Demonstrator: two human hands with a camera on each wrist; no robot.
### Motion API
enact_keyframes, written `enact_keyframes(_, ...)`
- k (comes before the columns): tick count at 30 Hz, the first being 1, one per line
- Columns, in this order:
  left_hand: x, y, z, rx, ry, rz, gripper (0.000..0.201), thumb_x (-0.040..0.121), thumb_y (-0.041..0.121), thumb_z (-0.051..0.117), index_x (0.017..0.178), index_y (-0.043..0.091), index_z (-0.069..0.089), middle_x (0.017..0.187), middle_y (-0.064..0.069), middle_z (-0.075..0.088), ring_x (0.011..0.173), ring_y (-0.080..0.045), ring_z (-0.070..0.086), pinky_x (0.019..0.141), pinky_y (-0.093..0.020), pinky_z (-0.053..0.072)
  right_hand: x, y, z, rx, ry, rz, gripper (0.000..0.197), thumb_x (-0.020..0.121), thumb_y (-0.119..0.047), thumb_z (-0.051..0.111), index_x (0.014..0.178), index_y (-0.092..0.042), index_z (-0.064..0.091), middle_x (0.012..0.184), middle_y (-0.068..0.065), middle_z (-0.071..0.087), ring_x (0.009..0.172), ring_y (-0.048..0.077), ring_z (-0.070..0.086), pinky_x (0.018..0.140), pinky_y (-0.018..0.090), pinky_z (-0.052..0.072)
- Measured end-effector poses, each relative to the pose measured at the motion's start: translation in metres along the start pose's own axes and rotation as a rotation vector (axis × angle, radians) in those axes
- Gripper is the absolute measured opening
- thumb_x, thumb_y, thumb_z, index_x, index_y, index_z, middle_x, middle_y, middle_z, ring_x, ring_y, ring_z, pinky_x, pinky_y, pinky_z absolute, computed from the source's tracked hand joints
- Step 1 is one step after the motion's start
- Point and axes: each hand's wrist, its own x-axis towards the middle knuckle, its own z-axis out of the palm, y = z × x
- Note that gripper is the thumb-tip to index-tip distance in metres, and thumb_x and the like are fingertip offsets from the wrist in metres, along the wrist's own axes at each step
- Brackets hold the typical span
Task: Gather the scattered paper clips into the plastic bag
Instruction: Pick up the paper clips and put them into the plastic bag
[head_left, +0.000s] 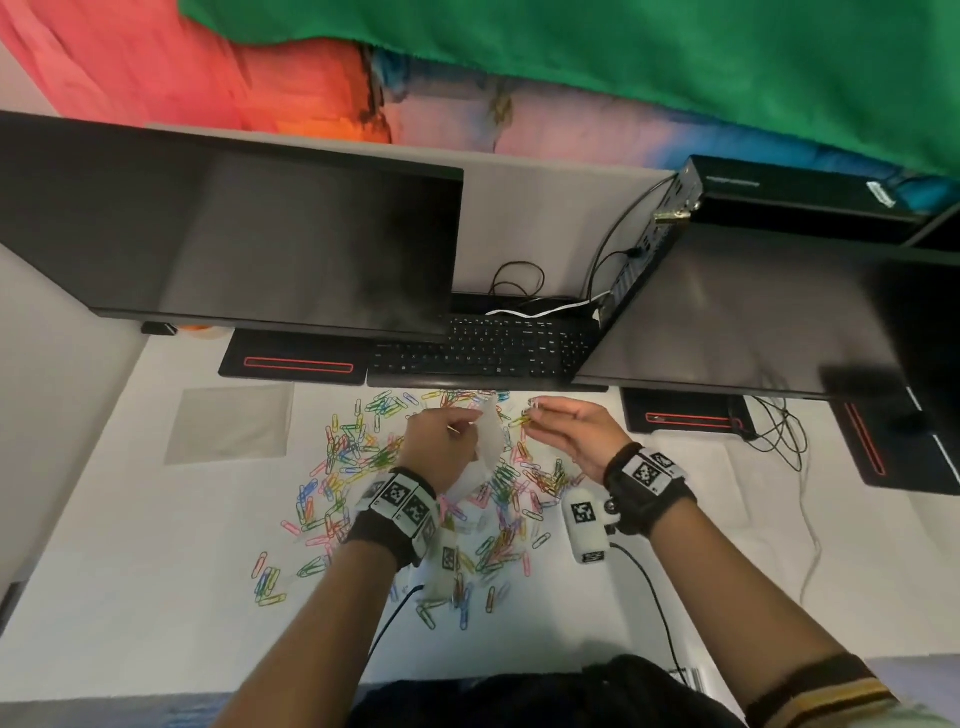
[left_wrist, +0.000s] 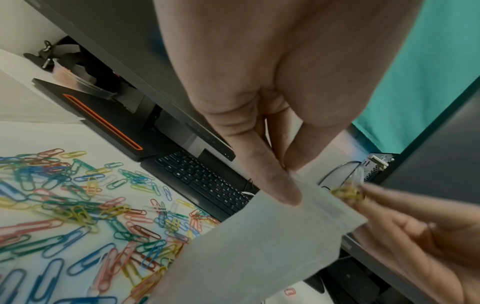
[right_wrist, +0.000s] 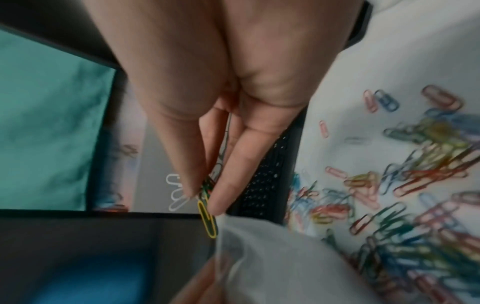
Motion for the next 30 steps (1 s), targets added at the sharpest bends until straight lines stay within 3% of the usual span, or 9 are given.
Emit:
enact_keyframes(5, -0.004, 0.007, 0.005, 0.000, -0.015, 0.031, 0.023, 0.093, 0.008, 0.058, 0.110, 0.012, 0.073, 0.084, -0.004, 0.077, 0.068, -0.013, 0.073, 0.072, -0.029, 0.062, -0.007, 0.003, 0.026, -0.259, -0.101, -0.019, 0.029, 0.084, 0.000, 0.067, 0.113, 0.002, 0.065, 0.102, 0.019, 0.072, 0.094, 0.029, 0.071, 0.088, 0.035, 0.056)
enact_keyframes(10, -0.004, 0.006, 0.008, -0.002, 0.005, 0.042, 0.024, 0.092, 0.007, 0.058, 0.110, 0.011, 0.073, 0.083, -0.005, 0.076, 0.071, -0.017, 0.073, 0.074, -0.035, 0.062, 0.000, 0.021, 0.041, -0.816, 0.066, -0.161, 0.023, 0.085, -0.003, 0.064, 0.105, -0.008, 0.073, 0.103, 0.011, 0.073, 0.086, 0.017, 0.072, 0.082, 0.030, 0.059)
enact_keyframes(12, -0.003, 0.004, 0.009, -0.001, 0.025, 0.074, 0.023, 0.091, 0.008, 0.059, 0.108, 0.013, 0.074, 0.080, -0.004, 0.077, 0.070, -0.017, 0.073, 0.074, -0.037, 0.062, 0.000, 0.020, 0.049, -1.005, 0.130, -0.247, 0.023, 0.081, -0.003, 0.066, 0.099, -0.013, 0.076, 0.091, 0.006, 0.075, 0.077, 0.009, 0.069, 0.077, 0.020, 0.057)
enact_keyframes(16, -0.001, 0.005, 0.007, -0.004, 0.019, 0.072, 0.024, 0.091, 0.008, 0.060, 0.111, 0.012, 0.073, 0.082, -0.005, 0.076, 0.069, -0.015, 0.073, 0.075, -0.034, 0.062, -0.001, 0.013, 0.055, -1.347, -0.059, -0.432, 0.020, 0.087, -0.011, 0.061, 0.088, -0.018, 0.079, 0.081, -0.001, 0.075, 0.057, -0.008, 0.051, 0.069, 0.012, 0.040)
enact_keyframes(19, -0.002, 0.003, 0.004, -0.018, 0.021, 0.069, 0.023, 0.092, 0.008, 0.060, 0.112, 0.011, 0.072, 0.083, -0.004, 0.076, 0.069, -0.014, 0.073, 0.072, -0.031, 0.062, 0.001, 0.004, 0.047, -1.035, -0.138, -0.335, 0.018, 0.090, -0.009, 0.062, 0.099, -0.014, 0.076, 0.090, 0.001, 0.075, 0.072, 0.007, 0.069, 0.068, 0.018, 0.054)
enact_keyframes(22, -0.002, 0.001, -0.001, -0.023, 0.057, 0.055, 0.023, 0.094, 0.007, 0.057, 0.110, 0.013, 0.073, 0.085, -0.004, 0.076, 0.069, -0.012, 0.072, 0.069, -0.024, 0.061, 0.019, 0.000, 0.020, -0.721, 0.017, -0.247, 0.018, 0.093, -0.006, 0.058, 0.104, -0.008, 0.073, 0.098, 0.011, 0.073, 0.091, 0.028, 0.071, 0.074, 0.034, 0.060)
enact_keyframes(25, -0.002, -0.006, -0.004, -0.033, 0.078, 0.048, 0.024, 0.094, 0.009, 0.057, 0.109, 0.015, 0.074, 0.083, -0.001, 0.076, 0.068, -0.011, 0.072, 0.071, -0.027, 0.061, 0.051, 0.012, -0.024, -1.318, 0.219, -0.124, 0.032, 0.097, -0.024, 0.053, 0.126, -0.015, 0.061, 0.134, 0.007, 0.058, 0.120, 0.027, 0.056, 0.105, 0.034, 0.042)
enact_keyframes(27, 0.000, -0.012, -0.005, -0.051, 0.081, 0.038, 0.023, 0.093, 0.010, 0.057, 0.107, 0.018, 0.074, 0.077, 0.002, 0.076, 0.069, -0.013, 0.072, 0.073, -0.036, 0.062, 0.061, 0.030, -0.038, -1.549, 0.170, -0.010, 0.052, 0.100, -0.035, 0.043, 0.147, -0.013, 0.035, 0.156, 0.009, 0.029, 0.141, 0.027, 0.033, 0.115, 0.032, 0.024)
enact_keyframes(30, 0.001, -0.016, -0.007, -0.029, 0.090, 0.037, 0.024, 0.092, 0.012, 0.056, 0.103, 0.022, 0.075, 0.074, 0.002, 0.075, 0.069, -0.017, 0.073, 0.073, -0.039, 0.062, 0.058, 0.055, -0.031, -1.666, -0.035, -0.052, 0.058, 0.103, -0.036, 0.029, 0.154, -0.016, 0.008, 0.161, 0.010, 0.003, 0.148, 0.024, 0.011, 0.117, 0.030, 0.011)
